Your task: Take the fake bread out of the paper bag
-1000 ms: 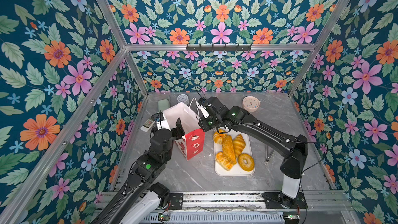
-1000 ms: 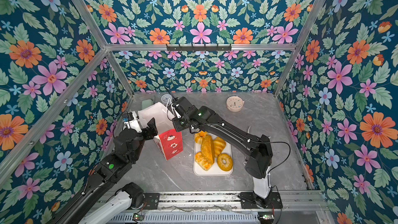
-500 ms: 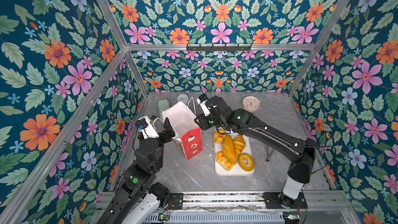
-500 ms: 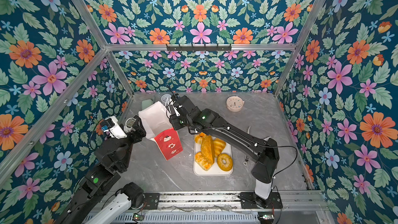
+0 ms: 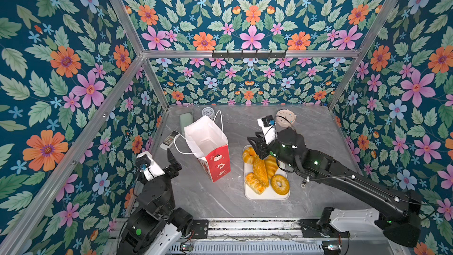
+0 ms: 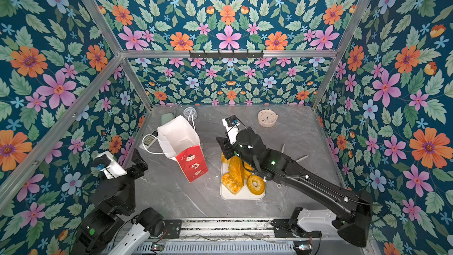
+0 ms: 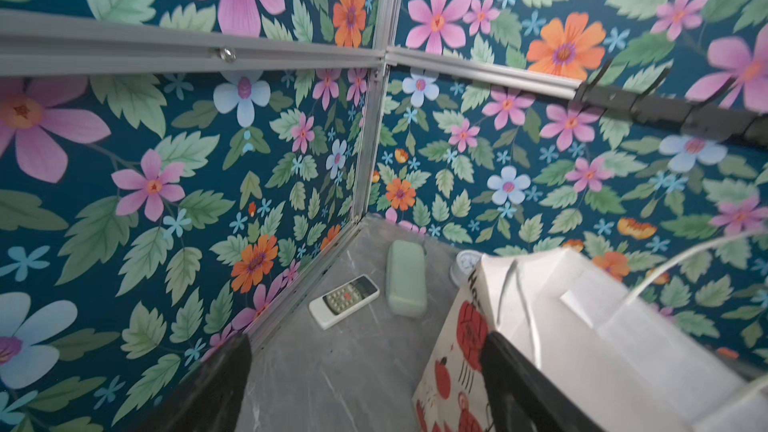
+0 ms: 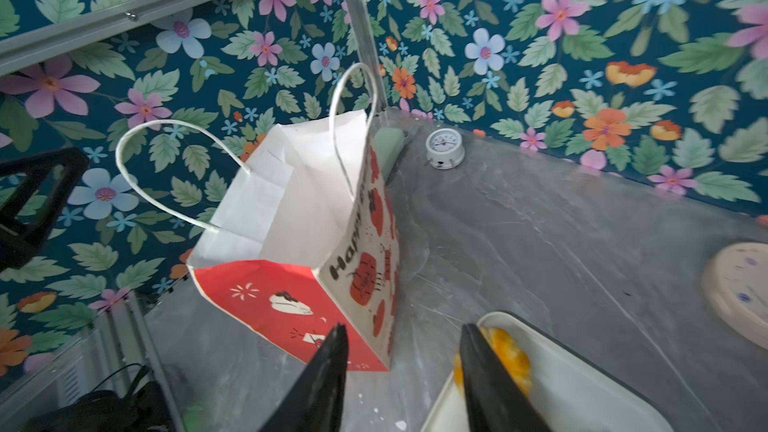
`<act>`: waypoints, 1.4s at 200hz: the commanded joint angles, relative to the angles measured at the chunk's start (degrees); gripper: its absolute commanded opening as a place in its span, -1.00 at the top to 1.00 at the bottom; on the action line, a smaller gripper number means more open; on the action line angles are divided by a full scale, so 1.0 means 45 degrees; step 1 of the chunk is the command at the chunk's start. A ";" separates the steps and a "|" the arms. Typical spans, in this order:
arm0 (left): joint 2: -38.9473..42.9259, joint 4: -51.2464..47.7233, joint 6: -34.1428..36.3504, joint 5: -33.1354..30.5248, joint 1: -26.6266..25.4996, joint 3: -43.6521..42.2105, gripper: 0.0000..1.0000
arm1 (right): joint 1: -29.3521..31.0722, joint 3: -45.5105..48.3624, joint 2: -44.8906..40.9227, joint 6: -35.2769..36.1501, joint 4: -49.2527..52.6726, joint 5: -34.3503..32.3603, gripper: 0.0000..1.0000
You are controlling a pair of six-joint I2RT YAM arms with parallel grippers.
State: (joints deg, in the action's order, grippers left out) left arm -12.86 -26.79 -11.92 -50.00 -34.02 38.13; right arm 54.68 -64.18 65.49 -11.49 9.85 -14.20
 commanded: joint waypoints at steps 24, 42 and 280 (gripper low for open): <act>-0.1642 -0.0317 0.0017 0.0774 0.0032 0.0018 -0.91 | 0.0007 0.3177 -0.3638 0.0665 0.0973 -0.4178 0.10; -0.2926 -0.0156 -0.0281 0.0896 0.0023 0.0142 -0.97 | -0.0013 0.4417 -0.5126 0.0493 0.1657 -0.5521 0.10; -0.5315 0.7060 -0.0354 0.1446 0.0011 -0.4896 -0.97 | -0.2253 0.8990 -0.7126 -0.0119 -0.0801 -0.6590 0.06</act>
State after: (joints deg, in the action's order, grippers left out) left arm -35.16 -0.64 -17.39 -42.59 -34.06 16.58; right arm 45.25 -24.95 32.88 -12.05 10.35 -42.76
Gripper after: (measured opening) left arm 0.987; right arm 0.471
